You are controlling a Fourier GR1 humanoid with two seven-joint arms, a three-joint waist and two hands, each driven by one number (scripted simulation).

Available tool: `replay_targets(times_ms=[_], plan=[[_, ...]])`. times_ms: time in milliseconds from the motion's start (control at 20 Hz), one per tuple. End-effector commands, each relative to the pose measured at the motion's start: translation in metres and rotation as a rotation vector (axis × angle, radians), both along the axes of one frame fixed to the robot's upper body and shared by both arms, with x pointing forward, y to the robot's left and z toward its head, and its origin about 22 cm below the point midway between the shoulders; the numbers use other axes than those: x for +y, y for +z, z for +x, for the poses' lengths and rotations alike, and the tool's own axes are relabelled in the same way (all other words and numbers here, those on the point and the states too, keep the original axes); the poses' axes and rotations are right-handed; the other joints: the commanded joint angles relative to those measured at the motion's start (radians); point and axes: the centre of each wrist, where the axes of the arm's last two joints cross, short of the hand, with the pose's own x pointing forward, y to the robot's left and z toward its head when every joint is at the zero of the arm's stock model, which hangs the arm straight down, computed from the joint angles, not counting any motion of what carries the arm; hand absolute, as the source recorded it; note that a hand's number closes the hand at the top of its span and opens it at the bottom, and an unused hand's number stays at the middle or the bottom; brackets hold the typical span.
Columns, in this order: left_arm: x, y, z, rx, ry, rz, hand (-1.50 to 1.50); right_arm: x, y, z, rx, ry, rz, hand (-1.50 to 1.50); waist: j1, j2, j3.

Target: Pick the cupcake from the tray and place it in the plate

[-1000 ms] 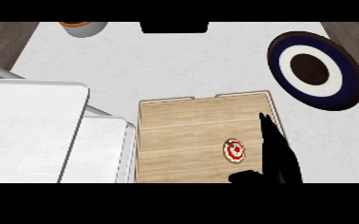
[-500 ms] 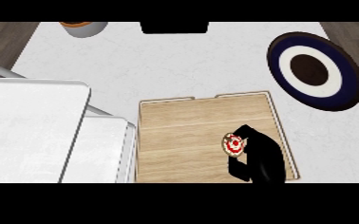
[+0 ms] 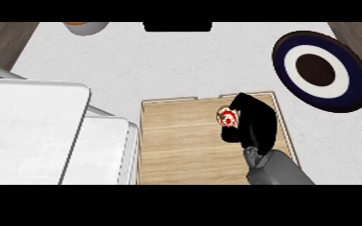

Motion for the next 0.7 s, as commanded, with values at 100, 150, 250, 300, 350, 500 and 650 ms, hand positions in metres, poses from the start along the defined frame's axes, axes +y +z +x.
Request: replay_targets(times_ms=[100, 150, 250, 300, 350, 500, 650], plan=[[-0.046, 0.007, 0.056, -0.034, -0.143, -0.008, 0.0, 0.022, 0.051, 0.06, -0.343, -0.148, -0.017, 1.5, -0.004, 0.02, 0.002], [-0.048, 0.006, 0.056, -0.032, -0.14, -0.011, 0.0, 0.023, 0.06, 0.066, -0.407, -0.158, -0.041, 1.5, -0.01, 0.017, 0.002], [-0.046, 0.009, 0.057, -0.04, -0.154, -0.004, 0.0, 0.03, 0.059, 0.074, -0.46, -0.2, -0.07, 1.5, -0.003, 0.018, 0.002], [-0.048, 0.008, 0.06, -0.033, -0.135, -0.003, 0.0, 0.025, 0.062, 0.081, -0.505, -0.215, -0.075, 1.5, -0.011, 0.021, 0.003], [-0.052, 0.003, 0.056, -0.024, -0.137, -0.013, 0.0, 0.029, 0.072, 0.084, -0.547, -0.243, -0.049, 1.5, -0.017, 0.017, 0.002], [-0.051, 0.004, 0.058, -0.03, -0.128, -0.004, 0.0, 0.033, 0.08, 0.091, -0.642, -0.296, -0.001, 1.5, -0.03, 0.02, 0.004], [-0.043, 0.008, 0.054, -0.018, -0.119, 0.006, 0.0, 0.025, 0.092, 0.099, -0.731, -0.38, 0.066, 1.5, -0.045, 0.018, 0.006]])
